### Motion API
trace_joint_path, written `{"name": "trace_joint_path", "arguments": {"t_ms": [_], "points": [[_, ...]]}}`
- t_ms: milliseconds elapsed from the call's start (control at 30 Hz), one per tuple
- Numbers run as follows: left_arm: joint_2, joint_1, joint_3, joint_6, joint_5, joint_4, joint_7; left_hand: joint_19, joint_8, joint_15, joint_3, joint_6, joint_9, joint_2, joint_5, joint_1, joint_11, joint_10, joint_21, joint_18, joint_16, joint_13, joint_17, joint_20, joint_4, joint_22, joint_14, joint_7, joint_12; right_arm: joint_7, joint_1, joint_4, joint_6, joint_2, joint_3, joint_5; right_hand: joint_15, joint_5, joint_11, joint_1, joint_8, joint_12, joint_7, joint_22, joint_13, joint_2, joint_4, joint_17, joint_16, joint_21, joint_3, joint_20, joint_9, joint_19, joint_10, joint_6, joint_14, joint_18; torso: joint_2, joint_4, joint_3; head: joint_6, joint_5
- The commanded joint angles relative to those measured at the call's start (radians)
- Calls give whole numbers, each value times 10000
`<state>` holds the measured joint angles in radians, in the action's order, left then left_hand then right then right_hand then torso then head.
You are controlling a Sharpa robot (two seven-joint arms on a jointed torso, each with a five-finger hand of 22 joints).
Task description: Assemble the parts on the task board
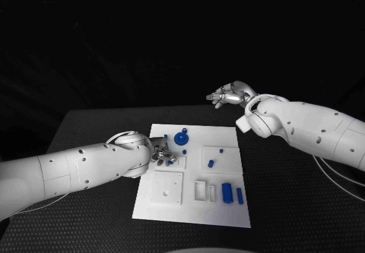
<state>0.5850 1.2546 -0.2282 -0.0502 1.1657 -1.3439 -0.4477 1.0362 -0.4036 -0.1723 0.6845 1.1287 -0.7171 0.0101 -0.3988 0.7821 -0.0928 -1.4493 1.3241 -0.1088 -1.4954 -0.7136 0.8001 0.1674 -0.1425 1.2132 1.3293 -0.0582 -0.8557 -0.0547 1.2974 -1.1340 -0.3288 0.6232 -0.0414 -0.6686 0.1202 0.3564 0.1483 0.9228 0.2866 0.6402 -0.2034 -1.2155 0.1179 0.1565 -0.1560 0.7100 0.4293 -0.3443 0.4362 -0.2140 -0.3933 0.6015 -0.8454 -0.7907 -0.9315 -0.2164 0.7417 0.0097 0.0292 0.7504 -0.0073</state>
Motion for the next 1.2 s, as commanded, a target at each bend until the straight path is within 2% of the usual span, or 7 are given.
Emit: {"name": "trace_joint_path", "arguments": {"t_ms": [33, 200, 367, 600, 933, 1200], "points": [[-93, -132, -84, 405, -306, -70, 111, -49, 25, -381, 838, 1145, 34, -297, 255, -29, -143, 238, -76, -469, 38, 53, -41, 859, -672, -16, -227, 631, 3, -46, -9, 0, 133, -14, 0, -18, -14, 56, 52, -59, 64, 46, -70, -12, -13, -36, -8, 16, -65, 36, -59, 22, 11, -61, 41, 62, 83, 41, 0, 14, 0, -1, -2], [-86, -132, -84, 364, -306, -71, 109, -51, 12, -378, 770, 1140, 51, -534, 492, -22, -140, 234, -80, -473, 28, 114, -83, 866, -437, -18, -226, 630, -3, -44, -13, 7, 134, -14, 0, -18, -11, 57, 53, -59, 62, 47, -72, -15, -18, -35, -11, 16, -68, 41, -62, 20, 14, -66, 45, 66, 89, 41, 0, 1, -4, 11, 4], [-83, -132, -84, 359, -307, -66, 111, -55, 3, -379, 721, 1137, 61, -678, 656, -22, -140, 234, -85, -477, 18, 150, -107, 872, -287, -19, -228, 631, -13, -43, -17, 10, 137, -16, 0, -18, -8, 57, 55, -60, 61, 48, -73, -18, -23, -35, -12, 16, -70, 44, -65, 18, 16, -70, 47, 69, 94, 42, 3, -1, -4, 16, 1], [-78, -133, -84, 288, -307, -51, 99, -59, -8, -380, 669, 1134, 71, -817, 809, -39, -141, 236, -89, -481, 7, 183, -128, 877, -147, -19, -233, 632, -24, -40, -24, 16, 136, -17, -1, -18, -4, 56, 56, -64, 60, 50, -75, -22, -30, -34, -11, 16, -75, 51, -69, 16, 19, -78, 51, 73, 102, 43, -1, 3, 0, 9, 9], [-83, -134, -84, 164, -310, -45, 114, -67, -32, -386, 571, 1129, 94, -1038, 1264, -149, -146, 242, -97, -493, -22, 249, -170, 893, 238, -18, -245, 637, -61, -37, -45, 28, 146, -22, -2, -18, 3, 55, 58, -67, 58, 52, -78, -29, -40, -37, -11, 15, -81, 61, -74, 12, 23, -89, 56, 80, 114, 44, 1, -7, -1, 5, 6], [-89, -133, -82, 168, -331, 4, 119, -72, -47, -389, 528, 1130, 103, -1128, 1455, -234, -149, 246, -95, -499, -42, 273, -182, 900, 388, -13, -250, 641, -84, -35, -48, 37, 153, -30, -2, -18, 7, 55, 60, -68, 57, 54, -80, -33, -47, -37, -13, 15, -86, 68, -77, 10, 26, -97, 59, 84, 123, 45, 2, -11, 2, 1, 1]]}}
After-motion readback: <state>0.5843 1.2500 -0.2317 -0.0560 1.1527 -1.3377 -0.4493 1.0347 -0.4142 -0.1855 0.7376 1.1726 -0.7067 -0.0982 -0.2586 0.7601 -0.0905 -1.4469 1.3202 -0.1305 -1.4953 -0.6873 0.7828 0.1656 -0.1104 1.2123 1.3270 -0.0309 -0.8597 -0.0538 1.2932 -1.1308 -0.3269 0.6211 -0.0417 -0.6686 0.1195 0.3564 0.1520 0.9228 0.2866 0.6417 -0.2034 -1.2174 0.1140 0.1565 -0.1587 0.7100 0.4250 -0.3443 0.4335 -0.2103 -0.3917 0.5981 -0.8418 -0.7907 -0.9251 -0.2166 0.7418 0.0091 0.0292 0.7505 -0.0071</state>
